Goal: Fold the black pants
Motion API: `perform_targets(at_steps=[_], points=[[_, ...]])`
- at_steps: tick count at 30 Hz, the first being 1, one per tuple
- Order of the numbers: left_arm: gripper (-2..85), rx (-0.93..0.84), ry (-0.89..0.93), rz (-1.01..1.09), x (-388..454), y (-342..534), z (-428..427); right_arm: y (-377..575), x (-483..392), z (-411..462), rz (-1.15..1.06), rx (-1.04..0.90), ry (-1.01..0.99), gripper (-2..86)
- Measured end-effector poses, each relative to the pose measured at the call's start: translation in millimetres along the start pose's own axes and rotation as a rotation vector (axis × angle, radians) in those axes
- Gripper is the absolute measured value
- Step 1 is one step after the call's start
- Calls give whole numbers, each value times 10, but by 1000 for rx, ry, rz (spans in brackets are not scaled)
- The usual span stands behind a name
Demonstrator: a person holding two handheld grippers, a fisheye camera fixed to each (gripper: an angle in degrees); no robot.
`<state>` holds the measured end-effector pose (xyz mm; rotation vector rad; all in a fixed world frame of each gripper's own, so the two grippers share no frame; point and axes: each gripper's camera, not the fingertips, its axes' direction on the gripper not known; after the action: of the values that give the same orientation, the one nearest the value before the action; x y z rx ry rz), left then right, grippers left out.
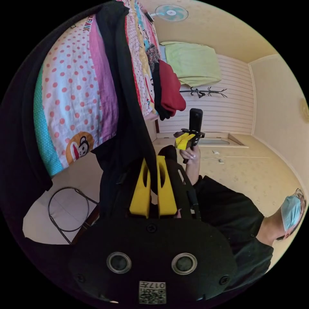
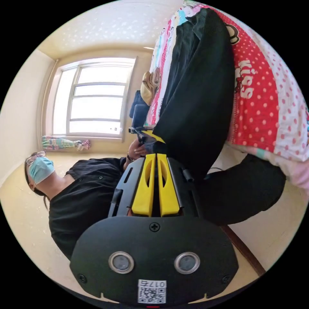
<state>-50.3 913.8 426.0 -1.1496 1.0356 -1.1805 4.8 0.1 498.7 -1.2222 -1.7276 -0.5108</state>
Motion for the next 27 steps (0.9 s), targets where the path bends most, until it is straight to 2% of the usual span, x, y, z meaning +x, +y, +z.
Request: perform_targets(at_steps=[4, 8, 12, 15, 21, 27], points=[[-3, -1, -75, 87, 102, 52, -132, -1117, -394, -298, -68, 62, 151, 18], [-2, 39, -60, 125, 24, 151, -269, -2583, -475, -485, 104, 297, 404, 47], [0, 57, -1, 138, -140, 197, -401, -4088, -241, -144, 256, 275, 649, 129], [-1, 86, 23, 142, -269, 237, -556, -4906, -22, 278, 320, 225, 851, 140], [-1, 120, 113, 104, -511, 291, -787, -5758, 427, 1102, 452, 89, 1298, 89], [-1, 160, 157, 73, -565, 404, -1128, -6077, -49, 1461, 366, 218, 1577, 36]])
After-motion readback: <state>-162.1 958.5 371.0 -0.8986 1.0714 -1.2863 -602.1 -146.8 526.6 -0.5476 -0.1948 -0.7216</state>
